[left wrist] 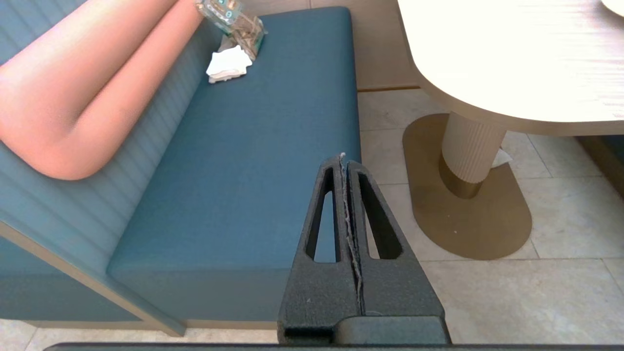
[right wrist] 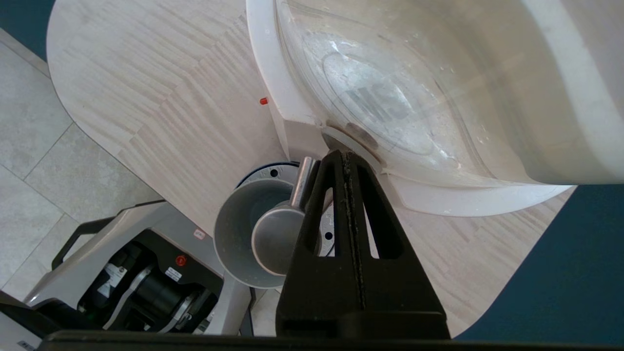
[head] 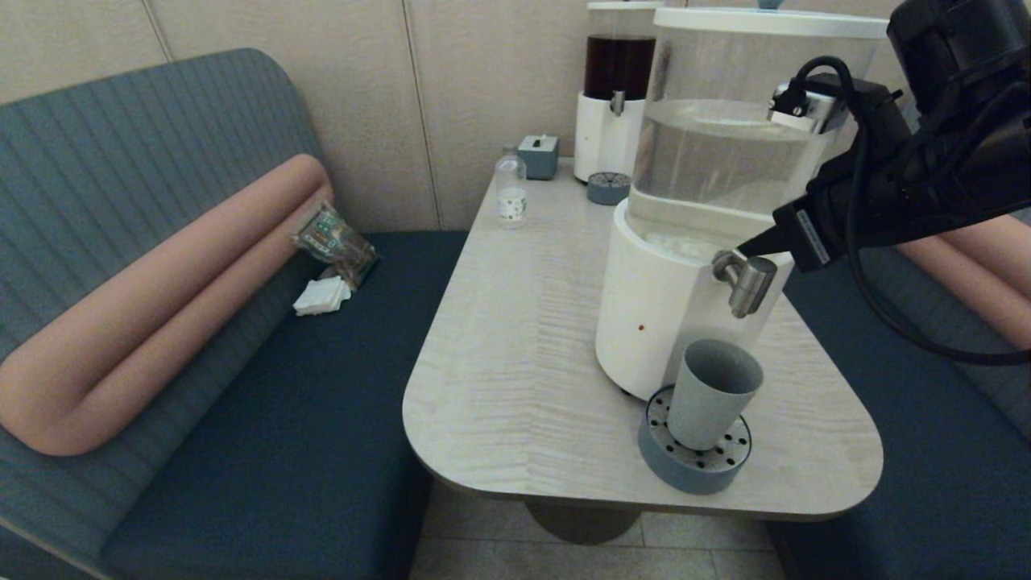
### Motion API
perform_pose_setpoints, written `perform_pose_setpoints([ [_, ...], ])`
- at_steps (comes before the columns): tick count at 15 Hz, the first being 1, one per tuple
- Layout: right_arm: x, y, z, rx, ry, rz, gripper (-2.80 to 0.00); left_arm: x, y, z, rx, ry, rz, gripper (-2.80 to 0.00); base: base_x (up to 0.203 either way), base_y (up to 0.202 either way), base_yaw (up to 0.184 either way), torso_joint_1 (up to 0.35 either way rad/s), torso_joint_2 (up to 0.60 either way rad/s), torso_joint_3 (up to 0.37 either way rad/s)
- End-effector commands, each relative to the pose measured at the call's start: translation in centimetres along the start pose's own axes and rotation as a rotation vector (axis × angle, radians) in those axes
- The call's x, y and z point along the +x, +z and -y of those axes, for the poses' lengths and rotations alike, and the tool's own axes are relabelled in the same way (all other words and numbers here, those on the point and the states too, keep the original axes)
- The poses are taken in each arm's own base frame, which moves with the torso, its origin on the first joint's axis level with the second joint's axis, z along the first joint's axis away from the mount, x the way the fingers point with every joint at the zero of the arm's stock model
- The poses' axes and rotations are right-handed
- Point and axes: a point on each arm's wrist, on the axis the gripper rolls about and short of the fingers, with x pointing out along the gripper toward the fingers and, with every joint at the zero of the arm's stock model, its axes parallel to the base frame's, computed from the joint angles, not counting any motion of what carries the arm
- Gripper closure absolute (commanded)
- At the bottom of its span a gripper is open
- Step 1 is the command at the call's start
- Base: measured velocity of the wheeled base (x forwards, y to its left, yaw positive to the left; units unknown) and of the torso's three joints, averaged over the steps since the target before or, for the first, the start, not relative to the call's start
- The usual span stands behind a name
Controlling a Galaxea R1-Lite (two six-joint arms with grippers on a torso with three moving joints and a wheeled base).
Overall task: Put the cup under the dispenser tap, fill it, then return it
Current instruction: Turn on the faucet
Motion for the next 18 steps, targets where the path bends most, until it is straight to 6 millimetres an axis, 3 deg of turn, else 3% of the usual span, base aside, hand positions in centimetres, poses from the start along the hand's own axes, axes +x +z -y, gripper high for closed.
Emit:
perform_pose_setpoints([
  [1, 0.09, -0.03, -0.04, -0.001, 0.003, -0.004, 0.0, 0.01, 0.01, 0.0, 0.001, 0.0, -0.002, 0.0, 0.0, 0.0, 0.0, 0.0, 0.0, 0.0],
  [18, -0.1, -0.07, -0.73, -0.027, 0.088, 0.009, 0.0, 0.01, 0.01, 0.0, 0.001, 0.0, -0.002, 0.0, 0.0, 0.0, 0.0, 0.0, 0.0, 0.0],
])
